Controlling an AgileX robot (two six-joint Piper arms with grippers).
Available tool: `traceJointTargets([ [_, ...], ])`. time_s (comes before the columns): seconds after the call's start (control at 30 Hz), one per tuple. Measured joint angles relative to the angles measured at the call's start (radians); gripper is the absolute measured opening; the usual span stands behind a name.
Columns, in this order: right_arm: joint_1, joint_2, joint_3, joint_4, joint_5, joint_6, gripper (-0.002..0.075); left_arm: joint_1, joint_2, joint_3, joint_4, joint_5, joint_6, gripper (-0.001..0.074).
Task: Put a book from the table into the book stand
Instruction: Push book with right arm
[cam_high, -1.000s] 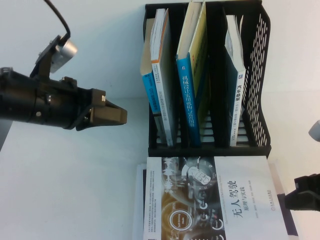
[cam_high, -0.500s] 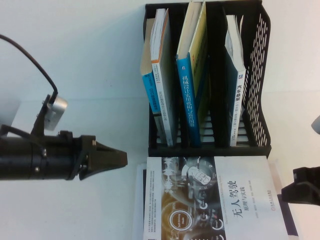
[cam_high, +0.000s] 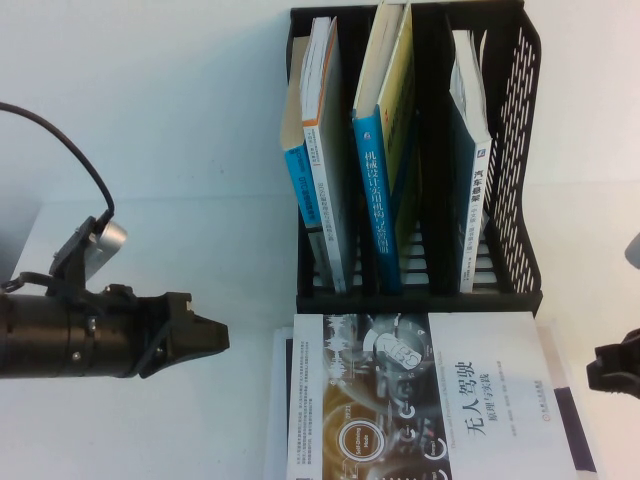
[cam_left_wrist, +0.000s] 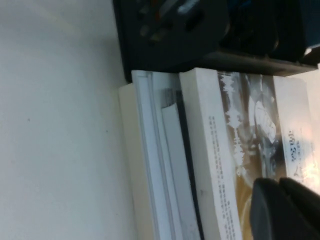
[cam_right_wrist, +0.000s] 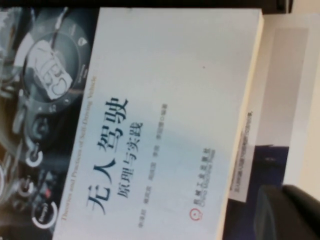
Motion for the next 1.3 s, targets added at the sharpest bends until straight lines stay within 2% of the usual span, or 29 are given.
traceJointTargets([
  [0.17,0.000,0.087,0.000,-0.006,-0.002,0.002,-0.0003,0.000,0.004,0.000,0.012,-0.020,-0.012,-0.0004],
  [0.47,-0.004,0.265,-0.007,0.210,0.094,-0.195,-0.0003,0.007,0.065,0.000,0.099,-0.057,-0.017,-0.0004],
  [0.73,-0.004,0.293,-0.027,0.267,0.155,-0.259,-0.0003,0.056,0.075,0.000,0.108,-0.033,-0.017,-0.0004],
  [1.1,-0.001,0.270,-0.039,0.244,0.147,-0.207,-0.0003,0.066,0.075,0.000,0.113,-0.002,-0.017,-0.0004],
  [1.3,-0.001,0.184,-0.077,0.134,0.134,-0.103,-0.0003,0.066,0.075,0.000,0.126,0.006,-0.017,-0.0004],
])
